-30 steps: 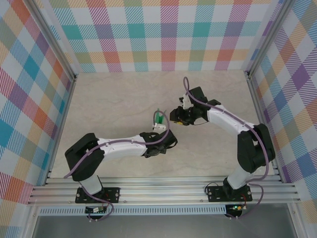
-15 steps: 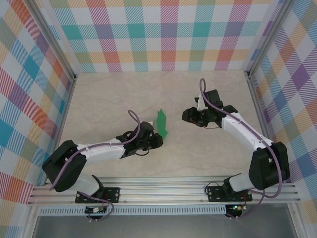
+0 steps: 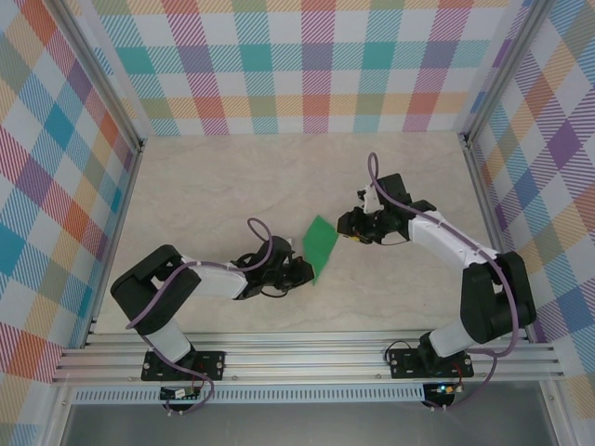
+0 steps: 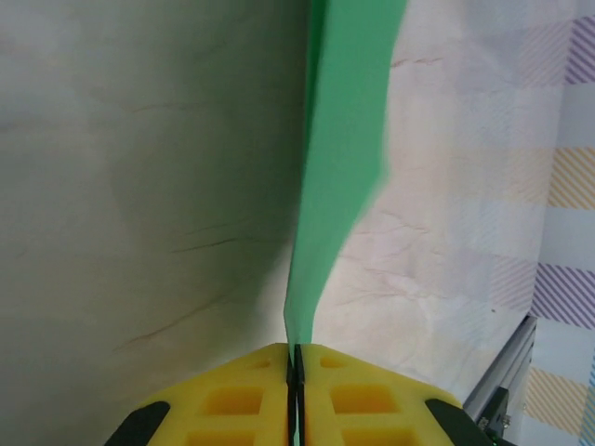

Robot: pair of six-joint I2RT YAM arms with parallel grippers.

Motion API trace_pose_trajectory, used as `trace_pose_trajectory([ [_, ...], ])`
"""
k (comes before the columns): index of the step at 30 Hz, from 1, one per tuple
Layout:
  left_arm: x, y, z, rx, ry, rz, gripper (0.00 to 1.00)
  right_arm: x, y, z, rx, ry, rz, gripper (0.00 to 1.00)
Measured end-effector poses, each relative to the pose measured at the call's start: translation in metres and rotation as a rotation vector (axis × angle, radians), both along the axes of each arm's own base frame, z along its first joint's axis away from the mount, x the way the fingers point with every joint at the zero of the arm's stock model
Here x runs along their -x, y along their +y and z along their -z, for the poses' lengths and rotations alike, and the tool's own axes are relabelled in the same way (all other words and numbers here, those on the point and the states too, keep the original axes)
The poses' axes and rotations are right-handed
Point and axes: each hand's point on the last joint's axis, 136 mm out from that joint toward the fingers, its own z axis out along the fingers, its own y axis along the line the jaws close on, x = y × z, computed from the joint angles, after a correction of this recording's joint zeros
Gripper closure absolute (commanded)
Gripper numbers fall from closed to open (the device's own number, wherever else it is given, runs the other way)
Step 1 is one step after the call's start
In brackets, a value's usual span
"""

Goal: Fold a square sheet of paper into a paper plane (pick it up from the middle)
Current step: Turn over the paper at the center of the table, then fold the wing for the fifth time at the center of the table.

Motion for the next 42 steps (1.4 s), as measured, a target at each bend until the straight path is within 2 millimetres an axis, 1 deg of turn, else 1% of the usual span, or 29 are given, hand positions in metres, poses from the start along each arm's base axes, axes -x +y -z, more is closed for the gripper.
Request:
trace_pose_trajectory([
  [1, 0.003, 0.003, 0.006, -0.006, 0.019, -0.011, 0.88, 0.001, 0.003, 0.005, 0.000, 0.013, -0.010, 0.71],
  [2, 0.003, 0.006, 0.008, 0.000, 0.025, -0.026, 0.87, 0.003, 0.007, 0.010, 0.001, 0.028, -0.023, 0.72],
  [4, 0.002, 0.006, 0.007, 0.013, 0.030, -0.046, 0.84, 0.008, 0.015, 0.022, 0.008, 0.062, -0.049, 0.74],
  [6, 0.001, 0.006, 0.006, 0.023, 0.035, -0.060, 0.82, 0.015, 0.023, 0.035, 0.017, 0.097, -0.077, 0.76],
  [9, 0.000, 0.005, 0.004, 0.036, 0.038, -0.074, 0.76, 0.023, 0.033, 0.055, 0.036, 0.144, -0.112, 0.78],
  [12, -0.001, 0.007, 0.001, 0.034, 0.030, -0.086, 0.71, 0.026, 0.041, 0.068, 0.049, 0.174, -0.129, 0.80],
  [14, -0.001, 0.012, 0.000, 0.016, 0.023, -0.096, 0.68, 0.028, 0.045, 0.072, 0.051, 0.182, -0.138, 0.81],
  [19, 0.002, 0.023, -0.001, -0.045, 0.009, -0.101, 0.63, 0.023, 0.052, 0.077, 0.048, 0.179, -0.148, 0.82],
  [24, 0.004, 0.035, 0.000, -0.103, -0.006, -0.102, 0.59, 0.019, 0.051, 0.085, 0.069, 0.185, -0.140, 0.84],
  [27, 0.002, 0.043, 0.000, -0.127, -0.010, -0.109, 0.59, 0.017, 0.049, 0.089, 0.095, 0.183, -0.133, 0.82],
  [28, 0.001, 0.046, 0.000, -0.136, -0.011, -0.111, 0.58, 0.017, 0.048, 0.089, 0.102, 0.184, -0.131, 0.79],
  [29, 0.000, 0.048, -0.001, -0.143, -0.014, -0.114, 0.58, 0.017, 0.047, 0.089, 0.107, 0.183, -0.130, 0.74],
  [30, 0.000, 0.051, -0.001, -0.152, -0.015, -0.113, 0.57, 0.017, 0.047, 0.089, 0.113, 0.180, -0.131, 0.73],
  [32, -0.003, 0.054, -0.004, -0.164, -0.021, -0.115, 0.57, 0.016, 0.045, 0.086, 0.122, 0.169, -0.130, 0.71],
  [34, -0.007, 0.057, -0.007, -0.171, -0.028, -0.119, 0.57, 0.016, 0.044, 0.078, 0.127, 0.145, -0.129, 0.71],
  [39, -0.020, 0.065, -0.016, -0.178, -0.049, -0.136, 0.56, 0.012, 0.048, 0.038, 0.076, 0.045, -0.133, 0.79],
  [42, -0.025, 0.066, -0.019, -0.176, -0.057, -0.140, 0.56, 0.015, 0.057, 0.030, 0.045, 0.027, -0.158, 0.84],
])
